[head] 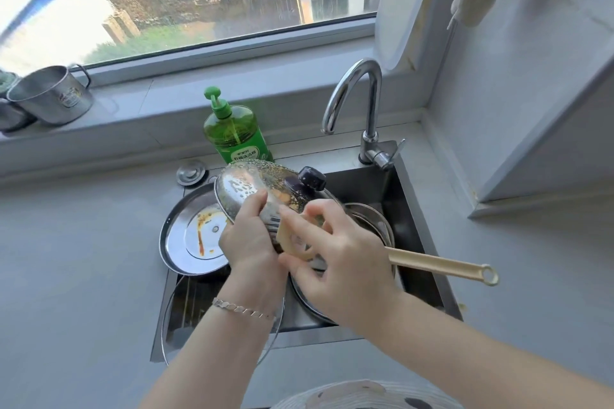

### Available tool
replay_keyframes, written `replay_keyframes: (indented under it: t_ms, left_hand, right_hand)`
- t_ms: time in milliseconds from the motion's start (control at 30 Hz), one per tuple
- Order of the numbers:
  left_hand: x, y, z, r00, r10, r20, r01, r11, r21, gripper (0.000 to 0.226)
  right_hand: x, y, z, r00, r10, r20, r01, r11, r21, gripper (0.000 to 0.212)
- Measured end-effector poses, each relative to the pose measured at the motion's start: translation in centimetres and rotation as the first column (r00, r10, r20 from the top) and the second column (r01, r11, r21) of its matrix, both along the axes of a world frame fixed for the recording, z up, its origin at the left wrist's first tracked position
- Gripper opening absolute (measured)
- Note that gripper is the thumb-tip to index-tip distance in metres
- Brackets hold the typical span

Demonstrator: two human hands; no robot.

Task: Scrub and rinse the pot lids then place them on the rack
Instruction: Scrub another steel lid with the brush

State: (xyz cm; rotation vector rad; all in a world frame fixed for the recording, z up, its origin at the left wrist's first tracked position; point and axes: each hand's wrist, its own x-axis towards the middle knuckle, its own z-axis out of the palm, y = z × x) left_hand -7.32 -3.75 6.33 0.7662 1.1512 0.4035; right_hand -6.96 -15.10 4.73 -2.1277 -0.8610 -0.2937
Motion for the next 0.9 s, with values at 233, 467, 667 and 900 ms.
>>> replay_keyframes:
  t_ms: [233, 467, 667, 900]
  left_hand:
    - [-0.4, 2.1, -0.7, 0.996, 0.087, -0.001, -0.087, 0.995, -0.058, 0.012]
    - [-0.6, 2.2, 0.1, 0.989, -0.025, 0.144, 0.033, 0.998, -0.053, 0.017]
    - [-1.5, 3.4, 0.9, 0.976, -0.109, 0.186, 0.113, 0.993, -0.011, 0.019]
    - [-1.6, 3.1, 1.3, 0.938, -0.213, 0.272, 0.209, 0.977, 0.044, 0.008]
  right_hand:
    - [0.8, -3.8, -2.7, 1.000, -0.013, -0.028, 0.012, 0.998, -0.059, 0.045]
    - [0.4, -2.6, -1.8, 0.996, 0.080, 0.023, -0.081, 0.997, 0.006, 0.045]
    - [4.8, -4.9, -4.2, 0.833, -0.239, -0.498, 0.256, 0.966, -0.034, 0.045]
    - [3.2, -4.0, -3.1, 0.937, -0.079, -0.341, 0.094, 0.995, 0.026, 0.046]
